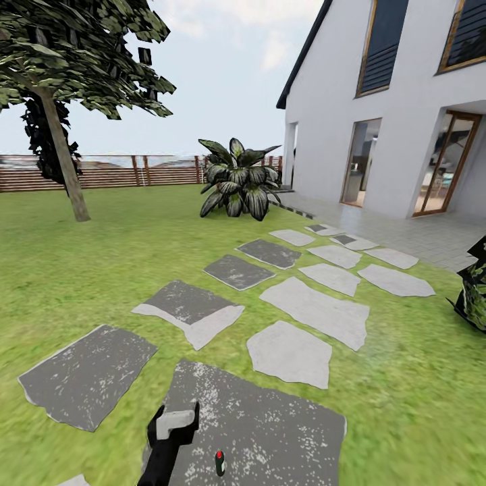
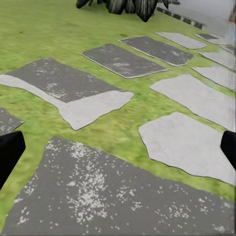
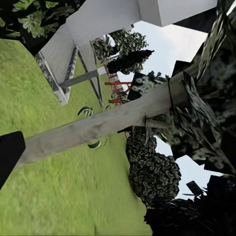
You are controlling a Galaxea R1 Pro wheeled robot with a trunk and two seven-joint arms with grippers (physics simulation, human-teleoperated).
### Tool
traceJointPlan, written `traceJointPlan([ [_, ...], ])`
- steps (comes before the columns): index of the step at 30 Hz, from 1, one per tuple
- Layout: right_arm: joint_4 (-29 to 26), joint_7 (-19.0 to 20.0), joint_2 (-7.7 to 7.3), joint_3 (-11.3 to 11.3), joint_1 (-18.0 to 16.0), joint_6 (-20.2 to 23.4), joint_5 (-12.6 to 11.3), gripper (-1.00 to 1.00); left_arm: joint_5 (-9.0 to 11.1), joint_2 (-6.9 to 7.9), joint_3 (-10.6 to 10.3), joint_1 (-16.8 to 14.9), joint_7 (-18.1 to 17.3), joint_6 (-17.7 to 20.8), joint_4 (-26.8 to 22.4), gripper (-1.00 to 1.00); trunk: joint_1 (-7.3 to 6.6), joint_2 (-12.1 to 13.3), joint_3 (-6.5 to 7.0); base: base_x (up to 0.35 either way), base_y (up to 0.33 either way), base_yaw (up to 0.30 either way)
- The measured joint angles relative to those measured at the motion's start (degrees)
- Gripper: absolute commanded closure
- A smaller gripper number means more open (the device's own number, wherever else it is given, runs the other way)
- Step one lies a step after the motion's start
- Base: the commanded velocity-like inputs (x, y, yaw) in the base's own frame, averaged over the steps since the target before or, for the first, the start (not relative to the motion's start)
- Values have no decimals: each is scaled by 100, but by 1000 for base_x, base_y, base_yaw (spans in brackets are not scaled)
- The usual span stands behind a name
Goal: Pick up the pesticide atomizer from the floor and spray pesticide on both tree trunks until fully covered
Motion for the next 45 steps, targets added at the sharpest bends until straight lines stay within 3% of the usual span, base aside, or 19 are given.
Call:
traceJointPlan([
  [1, 16, -45, -8, -12, 4, -2, 0, -100, -165, -37, -7, -35, -1, -3, 48, -100, 0, 0, 0, 0, 0, 0],
  [10, 533, -137, -17, -5, 9, 2, 4, -100, -239, -51, -12, -173, 2, -7, 70, -100, 153, -279, -125, 0, 0, 0],
  [14, 561, -136, -13, 5, 10, 4, 6, -100, -239, -51, -13, -990, 11, 11, 453, -100, 241, -439, -196, 0, 0, 0],
  [17, 559, -134, -10, 8, 7, 2, 9, -100, -234, -51, -13, -1373, 13, 15, 874, -100, 307, -560, -251, 0, 0, 0],
  [19, 557, -128, -7, 13, 7, -8, 11, -100, -222, -52, -15, -1739, 14, 4, 1626, -100, 351, -640, -287, 0, 0, 0],
  [21, 556, -117, -6, 16, 5, -13, 12, -100, -222, -48, -13, -1856, 15, -5, 1918, -100, 395, -721, -323, 0, 0, 0],
  [37, 556, -63, 12, 26, 2, -27, 17, -100, -224, -26, 0, -1937, 15, -10, 2234, -100, 746, -1363, -610, 0, 0, 0],
  [39, 556, -60, 56, 41, 3, -279, 36, -100, -224, -26, 1, -1937, 15, -10, 2232, -100, 790, -1443, -646, 0, 0, 0],
  [45, 489, -71, 66, 48, -1, -322, 45, -100, -224, -26, 1, -1937, 10, -10, 2237, -100, 922, -1684, -754, 0, 0, 0],
])
